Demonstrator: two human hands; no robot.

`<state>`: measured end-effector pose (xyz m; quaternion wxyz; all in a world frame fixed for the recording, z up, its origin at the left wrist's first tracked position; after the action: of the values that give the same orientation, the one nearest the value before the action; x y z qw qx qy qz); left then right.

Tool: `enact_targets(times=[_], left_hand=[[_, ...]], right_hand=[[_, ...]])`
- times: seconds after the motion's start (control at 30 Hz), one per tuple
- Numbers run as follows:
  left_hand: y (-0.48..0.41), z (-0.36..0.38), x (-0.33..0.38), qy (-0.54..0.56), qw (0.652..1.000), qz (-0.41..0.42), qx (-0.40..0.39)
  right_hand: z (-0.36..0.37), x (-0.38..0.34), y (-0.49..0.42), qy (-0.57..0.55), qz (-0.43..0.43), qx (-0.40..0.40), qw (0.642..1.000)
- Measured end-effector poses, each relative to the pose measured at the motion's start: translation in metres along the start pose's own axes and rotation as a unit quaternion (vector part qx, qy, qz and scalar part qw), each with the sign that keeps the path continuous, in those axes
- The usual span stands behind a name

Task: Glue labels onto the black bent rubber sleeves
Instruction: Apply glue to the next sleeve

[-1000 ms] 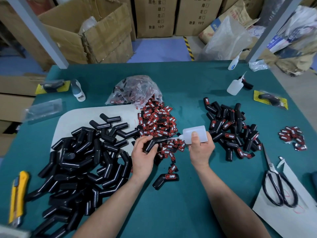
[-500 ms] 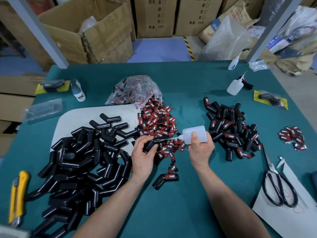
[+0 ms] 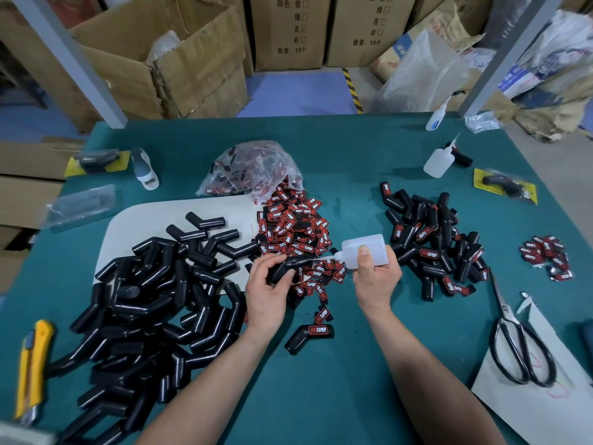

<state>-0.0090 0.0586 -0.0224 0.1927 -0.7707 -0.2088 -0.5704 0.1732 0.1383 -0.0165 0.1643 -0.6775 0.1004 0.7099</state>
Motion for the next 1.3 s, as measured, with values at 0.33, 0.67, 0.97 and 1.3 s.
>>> enact_targets(times=[0.33, 0.67, 0.97, 1.3], left_hand=[[-0.0005, -0.0011, -0.0005, -0.005, 1.000, -0.009, -0.007], [-0.0004, -0.0006, -0.0017, -0.007, 1.000, -0.009, -0.003], [-0.0009, 0.0008, -0.0023, 0.000, 1.000, 0.000, 0.003], [0.0001, -0.0008, 0.0002, 0.001, 1.000, -0.007, -0.006]], right_hand=[[-0.0010, -0.0008, -0.0011, 0.007, -0.017, 0.005, 1.000], [-0.0008, -0.0006, -0.0012, 0.001, -0.016, 0.002, 1.000], [0.0011, 0.0016, 0.0013, -0.010, -0.015, -0.007, 1.000], [0.0003, 0.0045, -0.0010, -0.012, 0.005, -0.010, 1.000]])
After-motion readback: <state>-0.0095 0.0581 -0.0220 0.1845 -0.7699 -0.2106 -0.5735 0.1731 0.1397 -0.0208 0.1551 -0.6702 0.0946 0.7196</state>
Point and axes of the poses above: each hand's wrist, its own y-axis away from the middle knuckle, its own z-axis out of the palm, x = y × z, the point moved 1 cm from there along -y, towards the middle knuckle, and after that the axes turned 7 degrees about -y, right-handed, at the moved point
